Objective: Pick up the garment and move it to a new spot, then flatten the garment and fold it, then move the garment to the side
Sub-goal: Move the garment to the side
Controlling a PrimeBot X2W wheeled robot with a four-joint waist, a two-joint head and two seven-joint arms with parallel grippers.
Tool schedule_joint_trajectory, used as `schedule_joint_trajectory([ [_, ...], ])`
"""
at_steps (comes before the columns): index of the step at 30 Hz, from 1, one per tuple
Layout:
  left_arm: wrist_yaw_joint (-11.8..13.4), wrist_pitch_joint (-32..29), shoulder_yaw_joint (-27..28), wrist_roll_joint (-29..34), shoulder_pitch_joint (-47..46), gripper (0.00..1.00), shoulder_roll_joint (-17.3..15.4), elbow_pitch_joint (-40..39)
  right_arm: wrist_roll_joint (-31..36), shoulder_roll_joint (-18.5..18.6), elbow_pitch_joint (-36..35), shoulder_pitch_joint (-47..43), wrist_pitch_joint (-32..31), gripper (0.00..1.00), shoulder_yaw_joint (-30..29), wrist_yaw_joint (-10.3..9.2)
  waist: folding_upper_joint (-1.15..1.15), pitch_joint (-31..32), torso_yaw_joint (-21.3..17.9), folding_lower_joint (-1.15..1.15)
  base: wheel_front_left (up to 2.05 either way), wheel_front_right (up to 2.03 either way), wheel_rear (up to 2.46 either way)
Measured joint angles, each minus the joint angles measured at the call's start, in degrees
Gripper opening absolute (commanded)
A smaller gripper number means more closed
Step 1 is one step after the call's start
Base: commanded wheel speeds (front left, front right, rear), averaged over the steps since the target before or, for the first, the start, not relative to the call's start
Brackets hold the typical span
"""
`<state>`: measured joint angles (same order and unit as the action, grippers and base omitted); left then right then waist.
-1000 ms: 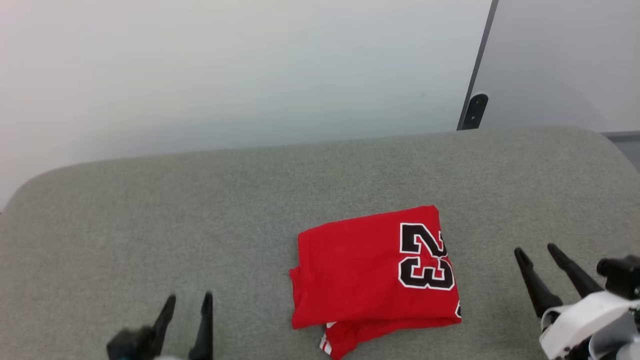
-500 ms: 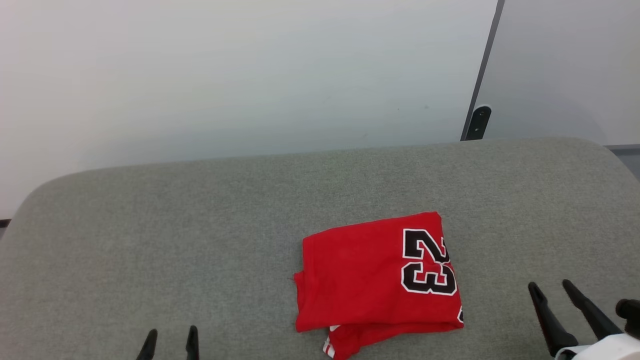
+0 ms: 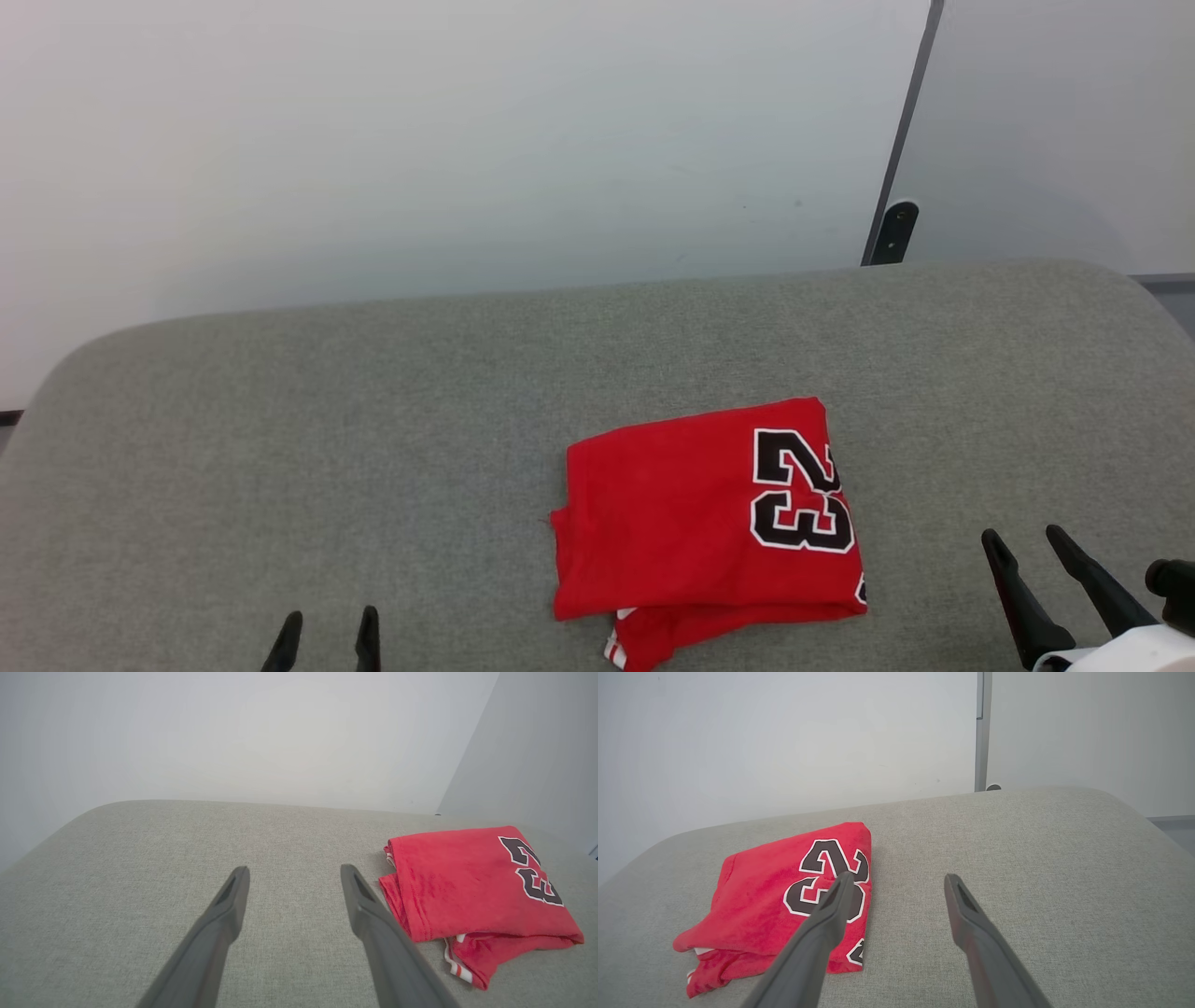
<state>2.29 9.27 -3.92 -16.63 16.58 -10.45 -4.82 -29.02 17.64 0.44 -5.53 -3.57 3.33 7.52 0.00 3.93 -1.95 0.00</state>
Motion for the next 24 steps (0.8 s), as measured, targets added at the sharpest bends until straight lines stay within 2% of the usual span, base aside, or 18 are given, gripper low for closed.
schedule_joint_trajectory([
  [11,0.2,-0.2,-1.0,0.0,-0.5,1.0,-0.2,-0.2,0.3,-0.5,-0.5,0.2,-0.6,1.0,0.5,0.0,0.0,-0.7,0.5,0.0,0.0,0.0,0.0],
  [16,-0.7,0.1,-2.5,0.1,-3.6,1.0,0.0,0.9,0.6,-0.2,-0.5,4.2,-3.1,1.0,2.4,0.0,0.0,-1.9,1.3,0.0,0.0,0.0,0.0],
  [20,-1.3,1.0,-3.7,0.1,-6.3,1.0,0.8,2.5,1.0,1.0,2.9,9.7,-9.7,1.0,4.4,0.01,0.0,-3.4,2.3,0.0,0.0,0.0,0.0],
  [24,-2.3,2.3,-4.7,0.0,-9.6,1.0,1.7,4.7,1.6,2.6,7.8,17.1,-21.1,1.0,6.5,-0.01,0.0,-6.0,3.2,0.0,0.0,0.0,0.0],
])
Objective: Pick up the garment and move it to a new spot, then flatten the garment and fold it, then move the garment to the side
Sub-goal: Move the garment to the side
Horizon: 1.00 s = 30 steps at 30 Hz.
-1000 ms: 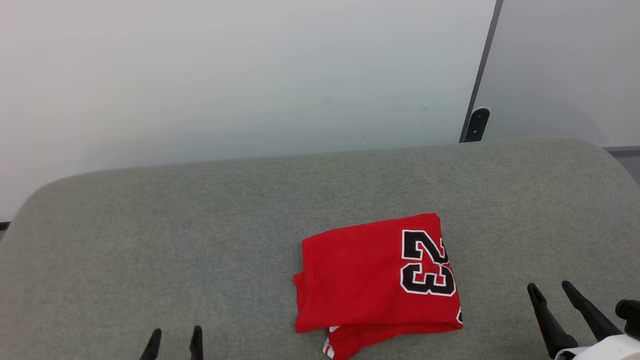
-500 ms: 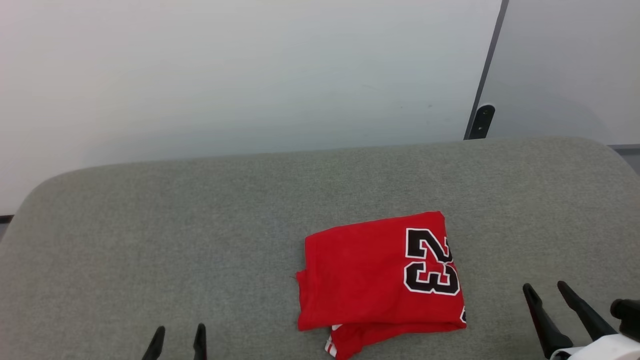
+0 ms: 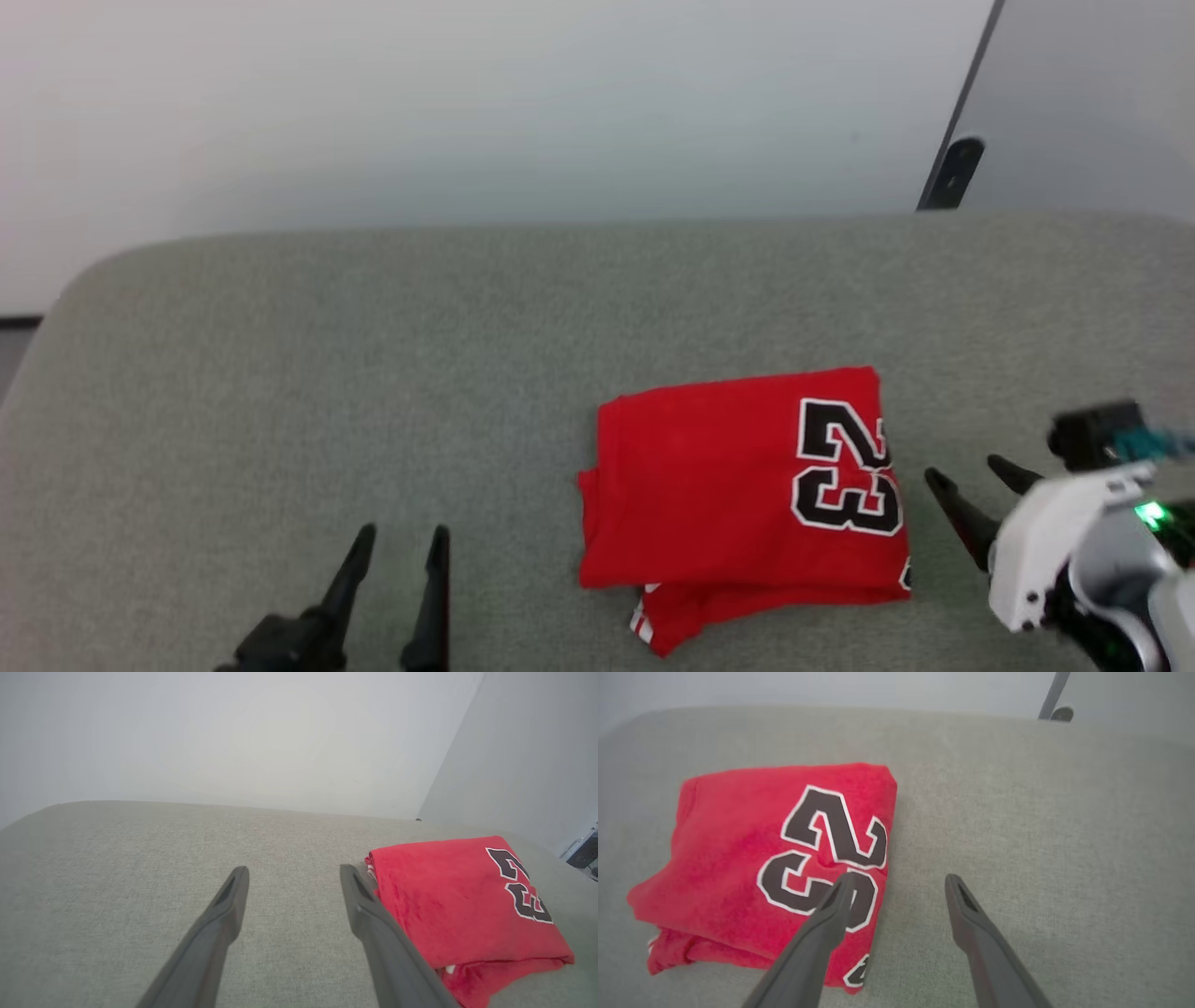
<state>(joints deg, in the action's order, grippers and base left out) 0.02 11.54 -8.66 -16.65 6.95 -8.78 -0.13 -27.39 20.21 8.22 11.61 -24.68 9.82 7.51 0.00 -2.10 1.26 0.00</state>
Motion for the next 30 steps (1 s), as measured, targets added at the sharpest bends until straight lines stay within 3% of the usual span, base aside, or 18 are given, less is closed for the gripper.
schedule_joint_trajectory([
  [5,-1.1,1.4,-1.5,0.0,-4.4,1.0,1.4,3.2,-1.0,3.0,3.8,7.1,-12.8,1.0,4.0,0.01,0.0,-3.8,1.7,0.0,0.0,0.0,0.0],
  [10,-1.8,2.6,-2.0,-0.2,-7.6,1.0,2.6,5.9,-2.8,4.7,5.5,11.6,-20.5,1.0,6.6,0.01,0.0,-7.1,4.1,0.0,0.0,0.0,0.0],
  [20,-3.1,3.4,-3.1,-0.4,-12.7,1.0,4.4,9.4,-4.8,7.5,7.4,14.4,-26.1,1.0,9.6,0.02,0.0,-13.3,8.0,0.0,0.0,0.0,0.0],
  [21,-3.1,3.4,-3.2,-0.4,-13.1,1.0,4.5,9.6,-4.8,7.8,7.4,14.5,-26.1,0.93,9.8,0.02,0.0,-13.7,8.3,0.0,0.0,0.0,0.0],
  [22,-3.1,3.4,-3.3,-0.3,-13.4,1.0,4.6,9.7,-4.9,8.1,7.4,14.6,-26.1,0.43,10.1,0.01,0.0,-14.2,8.6,0.0,0.0,0.0,0.0],
  [23,-3.2,3.4,-3.2,-0.3,-13.6,1.0,4.7,9.8,-4.9,8.2,7.4,14.7,-26.0,0.33,10.3,0.01,0.0,-14.5,8.8,0.0,0.0,0.0,0.0],
  [24,-3.3,3.4,-3.1,-0.2,-13.8,1.0,4.8,9.9,-5.1,8.3,7.4,14.7,-25.7,0.0,10.3,0.01,0.0,-14.8,9.1,0.0,0.0,0.0,0.0],
  [30,-3.9,3.4,-2.4,0.4,-13.9,1.0,5.0,10.6,-5.8,7.4,8.7,15.1,-22.1,0.0,10.3,0.01,0.0,-15.0,9.1,0.0,0.0,0.0,0.0],
])
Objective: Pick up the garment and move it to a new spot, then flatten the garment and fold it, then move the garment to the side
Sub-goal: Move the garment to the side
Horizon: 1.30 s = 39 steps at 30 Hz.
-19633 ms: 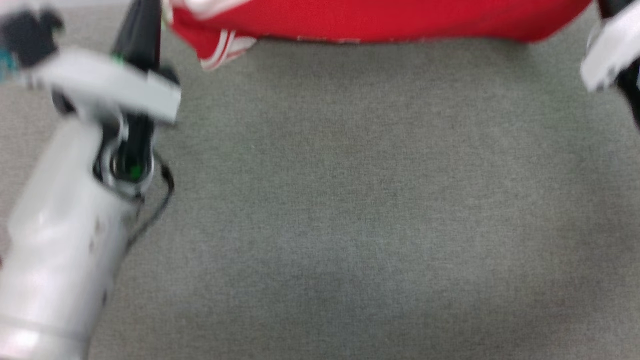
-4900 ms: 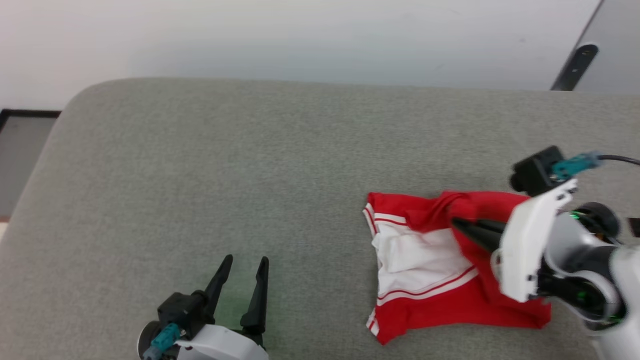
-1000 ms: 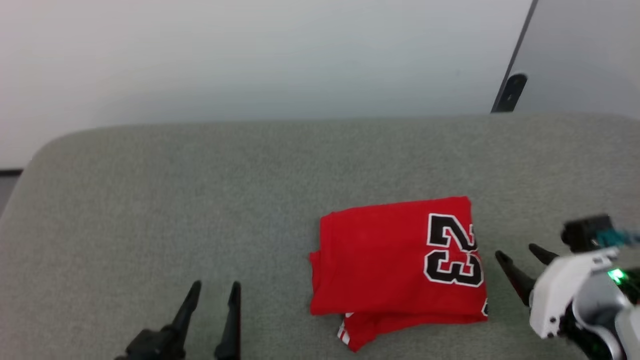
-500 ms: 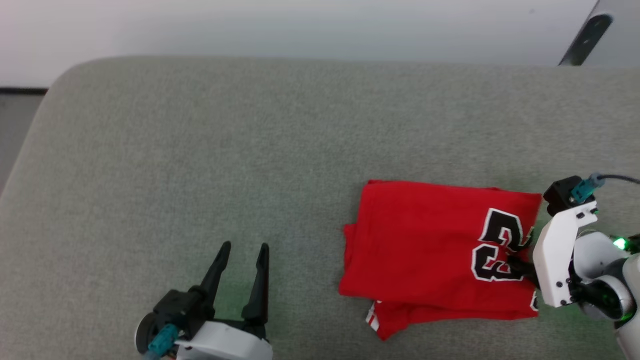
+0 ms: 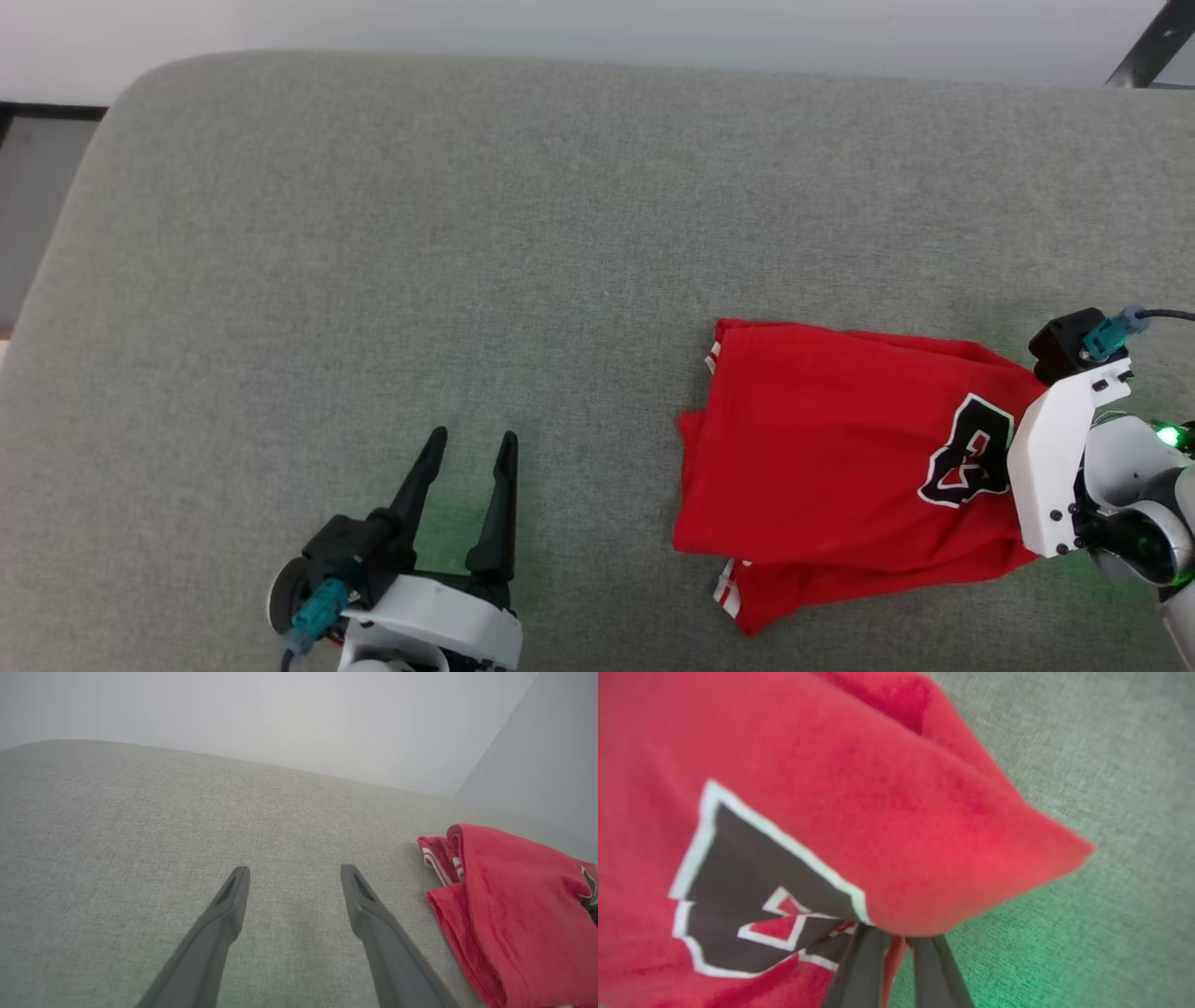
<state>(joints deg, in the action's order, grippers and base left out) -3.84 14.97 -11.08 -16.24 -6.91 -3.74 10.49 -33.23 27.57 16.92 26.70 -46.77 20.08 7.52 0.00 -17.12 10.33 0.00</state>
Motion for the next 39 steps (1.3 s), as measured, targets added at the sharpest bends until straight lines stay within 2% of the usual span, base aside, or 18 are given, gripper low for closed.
schedule_joint_trajectory([
  [12,-0.8,0.0,1.1,1.9,0.5,1.0,0.2,-0.8,-5.0,-1.2,-0.8,-3.0,10.2,0.0,-3.9,0.09,0.0,2.0,-4.3,0.0,0.0,0.0,0.0],
  [20,-1.3,0.0,1.1,3.2,-0.5,1.0,-0.6,-2.6,-4.7,6.2,-4.2,-6.4,12.5,0.0,-14.1,0.01,0.0,1.6,-9.3,0.0,0.0,0.0,0.0],
  [24,-1.3,0.0,1.0,3.8,-2.0,1.0,-1.4,-4.0,-2.7,9.3,-4.2,-6.6,12.7,0.0,-20.2,0.01,0.0,0.3,-11.3,0.0,0.0,0.0,0.0],
  [29,-1.5,0.0,0.8,4.5,-3.5,1.0,-2.2,-5.9,3.3,11.2,-2.1,-6.0,13.9,0.0,-24.2,0.02,0.0,-2.1,-12.7,0.0,0.0,0.0,0.0],
  [39,-1.1,-2.1,0.5,5.7,-6.0,1.0,-4.1,-12.0,15.3,15.8,10.4,5.6,22.3,0.0,-32.0,0.02,0.0,-7.7,-12.7,0.0,0.0,0.0,0.0],
])
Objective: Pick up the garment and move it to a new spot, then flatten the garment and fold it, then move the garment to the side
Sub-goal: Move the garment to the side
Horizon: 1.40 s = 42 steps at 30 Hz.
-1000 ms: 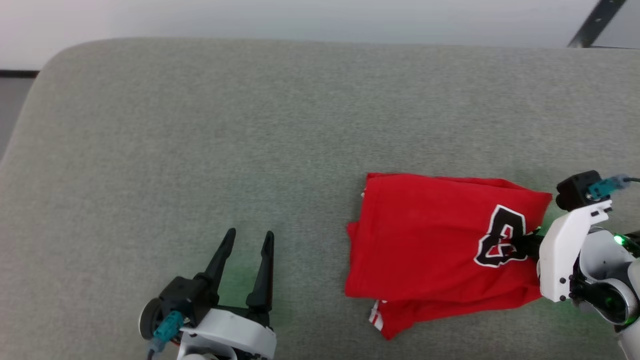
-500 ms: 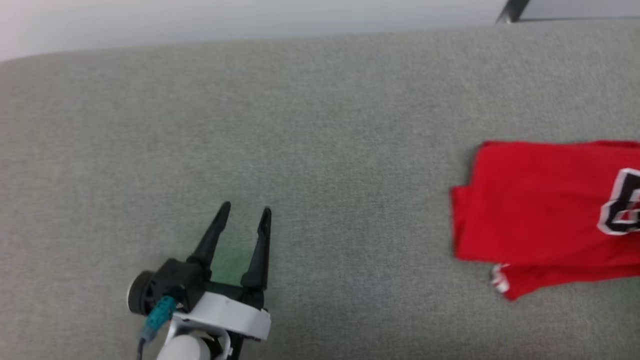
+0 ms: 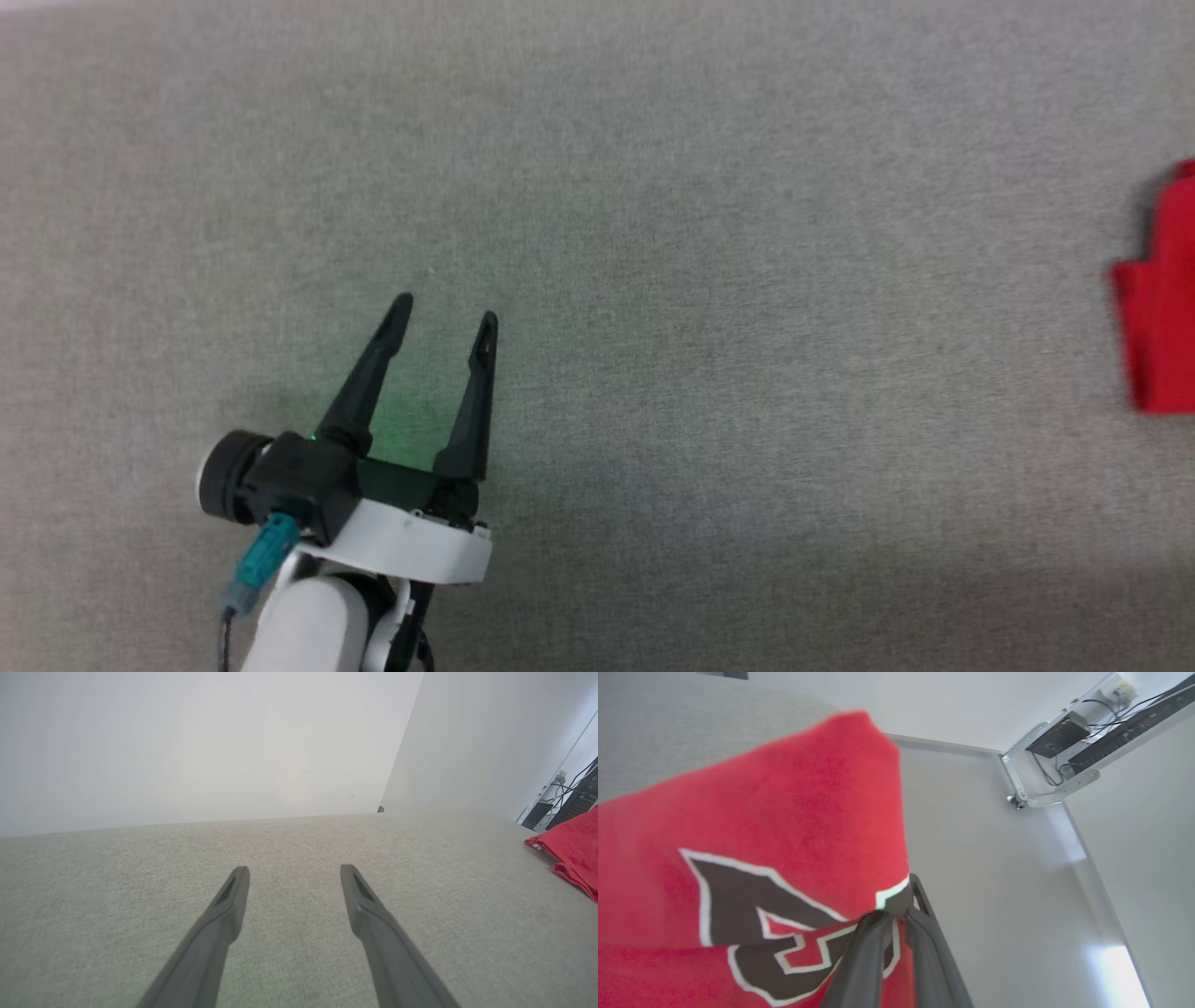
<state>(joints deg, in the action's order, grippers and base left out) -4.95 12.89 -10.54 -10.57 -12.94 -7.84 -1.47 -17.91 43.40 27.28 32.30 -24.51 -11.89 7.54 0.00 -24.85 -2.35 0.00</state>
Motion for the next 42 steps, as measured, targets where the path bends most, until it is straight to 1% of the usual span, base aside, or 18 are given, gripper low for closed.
schedule_joint_trajectory([
  [2,0.2,-0.3,0.1,0.0,-0.1,1.0,-0.3,-1.1,3.0,0.9,2.7,2.0,1.5,0.0,-0.4,-0.01,0.0,-1.1,0.2,0.0,0.0,0.0,0.0],
  [8,0.7,-1.2,0.3,0.0,-0.5,1.0,-0.9,-3.0,7.9,-2.6,10.5,6.1,6.0,0.0,-0.2,-0.01,0.0,-3.6,1.0,0.0,0.0,0.0,0.0],
  [13,0.9,-1.8,0.1,0.1,-0.8,1.0,-1.3,-4.1,11.9,-4.3,16.6,9.2,10.2,0.0,-1.1,-0.01,0.0,-5.0,1.2,0.0,0.0,0.0,0.0],
  [18,1.2,-2.3,0.1,0.1,-0.9,1.0,-1.8,-4.8,13.8,-5.7,22.3,12.0,14.1,0.0,-2.3,-0.01,0.0,-5.2,1.3,0.0,0.0,0.0,0.0],
  [21,1.4,-2.3,0.1,0.1,-0.7,1.0,-1.8,-4.4,14.8,-6.1,24.6,13.2,17.1,1.0,-2.4,-0.01,0.0,-4.6,1.1,0.0,0.0,0.0,0.0],
  [26,1.2,-1.5,-0.3,-1.7,0.5,1.0,-1.2,-2.2,13.2,-6.7,26.9,13.4,20.1,1.0,-0.5,-0.01,0.0,-1.6,0.9,0.0,0.0,0.0,0.0],
  [29,0.8,-1.1,-0.3,-2.9,1.4,1.0,-1.2,-0.3,12.8,-6.7,26.5,12.2,21.4,1.0,3.4,-0.01,0.0,1.0,0.7,0.0,0.0,0.0,0.0],
  [32,0.7,-0.7,0.4,-4.0,2.9,1.0,-1.2,2.2,9.4,-8.3,25.3,10.3,21.8,1.0,7.1,-0.01,0.0,4.1,0.6,0.0,0.0,0.0,0.0],
  [36,0.7,0.0,1.1,-5.0,4.6,1.0,-1.5,5.0,5.1,-10.1,21.3,6.8,21.6,1.0,12.7,-0.01,0.0,8.5,0.3,0.0,0.0,0.0,0.0],
  [39,0.7,0.4,1.6,-5.6,5.6,1.0,-1.7,6.8,1.2,-12.4,16.8,3.3,21.0,1.0,17.2,-0.01,0.0,11.9,0.1,0.0,0.0,0.0,0.0],
  [42,0.8,0.8,2.3,-6.2,6.5,1.0,-1.9,8.5,-1.5,-14.2,11.9,0.0,21.0,1.0,20.6,-0.01,0.0,15.0,0.0,0.0,0.0,0.0,0.0],
])
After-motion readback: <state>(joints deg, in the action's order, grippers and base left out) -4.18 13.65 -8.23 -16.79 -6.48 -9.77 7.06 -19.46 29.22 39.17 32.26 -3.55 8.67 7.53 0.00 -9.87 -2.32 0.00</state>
